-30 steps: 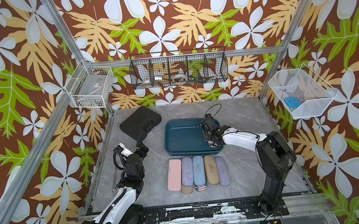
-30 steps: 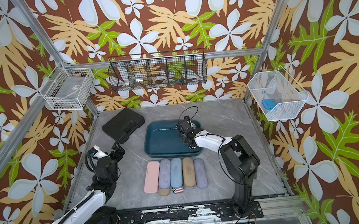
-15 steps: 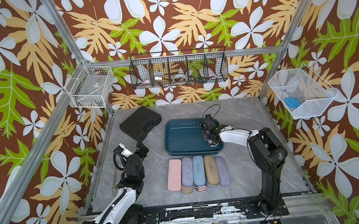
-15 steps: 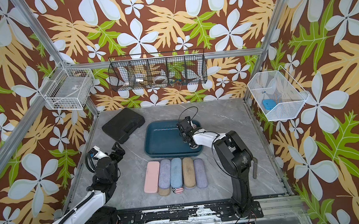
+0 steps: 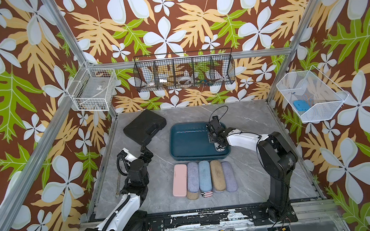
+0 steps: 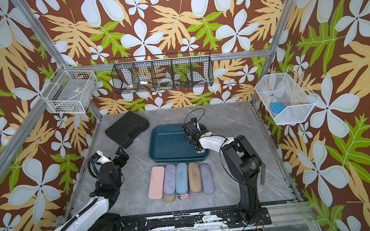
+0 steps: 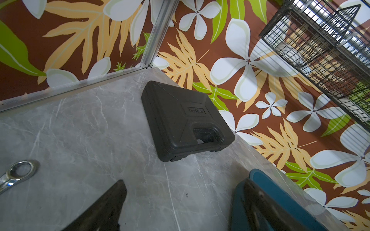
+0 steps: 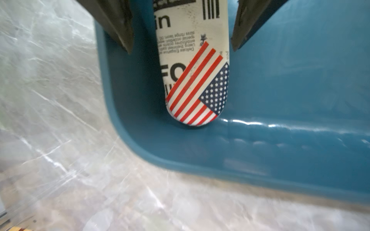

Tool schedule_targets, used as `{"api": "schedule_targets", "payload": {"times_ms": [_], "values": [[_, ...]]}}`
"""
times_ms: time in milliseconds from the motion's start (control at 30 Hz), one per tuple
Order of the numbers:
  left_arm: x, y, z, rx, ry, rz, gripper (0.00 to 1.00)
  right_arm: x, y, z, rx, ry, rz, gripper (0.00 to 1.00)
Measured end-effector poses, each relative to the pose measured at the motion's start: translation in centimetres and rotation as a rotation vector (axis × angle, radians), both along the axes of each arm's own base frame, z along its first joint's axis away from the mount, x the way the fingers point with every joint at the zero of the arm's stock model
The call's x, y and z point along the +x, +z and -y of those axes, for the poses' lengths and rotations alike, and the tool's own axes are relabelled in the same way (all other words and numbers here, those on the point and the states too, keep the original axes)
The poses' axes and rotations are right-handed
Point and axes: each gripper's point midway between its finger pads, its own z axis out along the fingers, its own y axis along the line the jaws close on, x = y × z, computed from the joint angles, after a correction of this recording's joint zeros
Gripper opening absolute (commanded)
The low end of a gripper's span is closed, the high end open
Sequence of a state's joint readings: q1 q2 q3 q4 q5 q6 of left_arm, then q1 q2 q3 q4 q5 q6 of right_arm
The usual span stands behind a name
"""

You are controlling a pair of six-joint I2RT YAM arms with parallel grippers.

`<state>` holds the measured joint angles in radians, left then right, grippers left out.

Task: Put the glasses cases into the storage boxes
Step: Place the glasses case in the storage box, then pick up the glasses case.

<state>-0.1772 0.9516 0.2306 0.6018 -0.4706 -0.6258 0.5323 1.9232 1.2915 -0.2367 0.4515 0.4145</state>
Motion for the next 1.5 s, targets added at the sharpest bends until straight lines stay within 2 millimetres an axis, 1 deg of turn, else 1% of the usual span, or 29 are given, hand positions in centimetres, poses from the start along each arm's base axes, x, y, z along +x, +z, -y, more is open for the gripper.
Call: {"api": "schedule_targets", "payload": {"times_ms": [133,267,367,467,567,667,733,867,1000,1167,1300,1433,1500], "values": [[0.0,0.0,0.0,0.0,-0.001,-0.002,0.92,0.1,2.3,-0.1,0.024,0.003,0.043,0.77],[0.0,0.1,0.1,-0.003,-0.008,-0.009,0.91,-0.1,5.4,-0.2,0.069,0.019,0.102,0.77],[0.1,0.3,0.5,-0.011,-0.026,-0.011,0.91,-0.7,7.5,-0.3,0.11,0.036,0.145,0.77],[0.0,0.4,0.9,-0.026,-0.041,-0.012,0.9,-1.8,9.5,-0.1,0.154,0.059,0.191,0.77],[0.0,0.2,2.2,-0.032,-0.084,-0.025,0.89,-3.1,11.3,0.2,0.204,0.08,0.241,0.77],[0.2,0.4,4.1,-0.043,-0.138,-0.032,0.89,-4.5,13.1,0.6,0.254,0.098,0.303,0.78],[0.2,0.4,5.6,-0.039,-0.174,-0.043,0.89,-5.6,13.8,1.0,0.282,0.108,0.338,0.78],[-0.1,0.1,8.2,-0.017,-0.24,-0.074,0.89,-7.8,14.0,2.2,0.317,0.116,0.395,0.78],[-0.6,-0.5,10.0,-0.002,-0.293,-0.109,0.87,-9.6,14.2,3.5,0.337,0.109,0.45,0.78],[-1.3,-0.7,12.1,0.012,-0.369,-0.138,0.83,-11.4,13.1,5.4,0.327,0.067,0.488,0.78],[-2.5,-1.2,14.4,-0.008,-0.441,-0.163,0.82,-11.9,12.3,6.4,0.31,0.03,0.492,0.78],[-3.6,-1.3,16.8,-0.015,-0.511,-0.187,0.82,-12.0,11.7,6.8,0.297,0.014,0.488,0.78],[-3.8,-1.2,17.5,-0.026,-0.531,-0.197,0.82,-11.9,11.5,6.9,0.289,0.007,0.486,0.78]]}}
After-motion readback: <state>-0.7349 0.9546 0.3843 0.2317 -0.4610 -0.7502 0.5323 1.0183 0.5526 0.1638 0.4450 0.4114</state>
